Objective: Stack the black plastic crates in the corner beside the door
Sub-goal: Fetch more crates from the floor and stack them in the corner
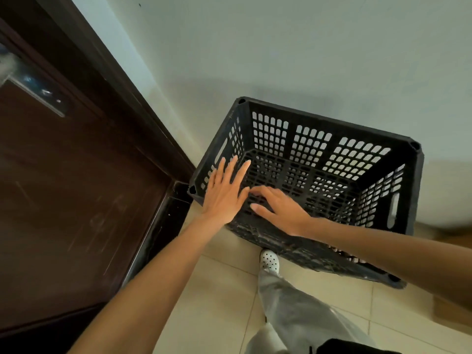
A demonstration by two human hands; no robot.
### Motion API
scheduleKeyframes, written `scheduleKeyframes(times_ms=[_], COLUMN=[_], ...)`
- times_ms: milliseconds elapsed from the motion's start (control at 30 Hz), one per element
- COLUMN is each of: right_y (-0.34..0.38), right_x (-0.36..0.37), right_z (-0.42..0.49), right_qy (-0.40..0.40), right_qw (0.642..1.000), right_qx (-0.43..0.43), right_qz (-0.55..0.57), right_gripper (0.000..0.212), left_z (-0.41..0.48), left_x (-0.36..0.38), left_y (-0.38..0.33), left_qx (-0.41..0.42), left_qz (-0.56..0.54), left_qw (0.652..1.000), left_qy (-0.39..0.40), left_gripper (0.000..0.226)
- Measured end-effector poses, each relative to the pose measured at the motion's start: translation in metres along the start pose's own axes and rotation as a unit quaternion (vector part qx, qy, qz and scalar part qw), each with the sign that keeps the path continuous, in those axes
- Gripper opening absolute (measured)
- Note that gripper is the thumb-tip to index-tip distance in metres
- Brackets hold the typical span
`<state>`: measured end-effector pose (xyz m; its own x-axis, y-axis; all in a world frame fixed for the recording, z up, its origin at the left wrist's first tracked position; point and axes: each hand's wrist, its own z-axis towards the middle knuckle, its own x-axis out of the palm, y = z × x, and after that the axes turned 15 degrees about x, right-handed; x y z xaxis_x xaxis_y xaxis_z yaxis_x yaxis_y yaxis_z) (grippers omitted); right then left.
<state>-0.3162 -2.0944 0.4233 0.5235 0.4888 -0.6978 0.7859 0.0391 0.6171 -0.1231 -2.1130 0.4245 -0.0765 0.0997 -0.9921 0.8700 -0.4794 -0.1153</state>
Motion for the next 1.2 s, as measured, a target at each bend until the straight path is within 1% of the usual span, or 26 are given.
scheduleKeyframes(times_ms=[67, 167, 233, 300, 367, 500, 533, 633, 733, 833, 1033, 1200], right_y=[0.008, 0.011, 0.007, 0.001, -0.005, -0.011, -0.013, -0.017, -0.016, -0.016, -0.013, -0.012], right_x=[-0.020, -0.057, -0.082, -0.102, -0.117, -0.127, -0.125, -0.119, -0.121, -0.119, -0.118, -0.118], right_z=[0.037, 0.097, 0.134, 0.169, 0.199, 0.240, 0.244, 0.249, 0.250, 0.250, 0.248, 0.248], right_qy=[-0.072, -0.161, -0.200, -0.226, -0.222, -0.147, -0.146, -0.185, -0.185, -0.192, -0.205, -0.202], right_qw=[0.997, 0.987, 0.978, 0.966, 0.956, 0.957, 0.955, 0.947, 0.941, 0.934, 0.932, 0.926], right_qx=[-0.014, 0.004, 0.020, 0.026, 0.031, 0.093, 0.099, 0.082, 0.075, 0.090, 0.090, 0.088], right_qz=[0.000, -0.031, -0.065, -0.123, -0.186, -0.232, -0.239, -0.250, -0.272, -0.288, -0.285, -0.306], right_gripper=[0.046, 0.051, 0.053, 0.055, 0.057, 0.057, 0.055, 0.047, 0.050, 0.051, 0.048, 0.054], left_z=[0.030, 0.077, 0.106, 0.132, 0.154, 0.181, 0.184, 0.187, 0.184, 0.184, 0.181, 0.177], left_x=[-0.007, -0.013, -0.016, -0.016, -0.016, -0.011, -0.009, -0.006, -0.005, -0.005, -0.004, 0.001], left_y=[0.015, 0.042, 0.061, 0.076, 0.089, 0.108, 0.111, 0.115, 0.114, 0.114, 0.113, 0.108], left_qx=[0.007, -0.005, -0.025, -0.030, -0.028, -0.002, 0.004, 0.018, 0.013, 0.019, 0.015, 0.008], left_qz=[-0.001, -0.020, -0.034, -0.039, -0.047, -0.073, -0.084, -0.109, -0.131, -0.144, -0.159, -0.194], left_qw=[1.000, 0.999, 0.999, 0.999, 0.998, 0.997, 0.996, 0.993, 0.990, 0.988, 0.986, 0.979], left_qy=[-0.020, -0.025, -0.021, -0.022, -0.026, -0.026, -0.032, -0.047, -0.048, -0.048, -0.053, -0.067], left_gripper=[0.073, 0.079, 0.082, 0.085, 0.087, 0.087, 0.087, 0.085, 0.086, 0.088, 0.092, 0.091])
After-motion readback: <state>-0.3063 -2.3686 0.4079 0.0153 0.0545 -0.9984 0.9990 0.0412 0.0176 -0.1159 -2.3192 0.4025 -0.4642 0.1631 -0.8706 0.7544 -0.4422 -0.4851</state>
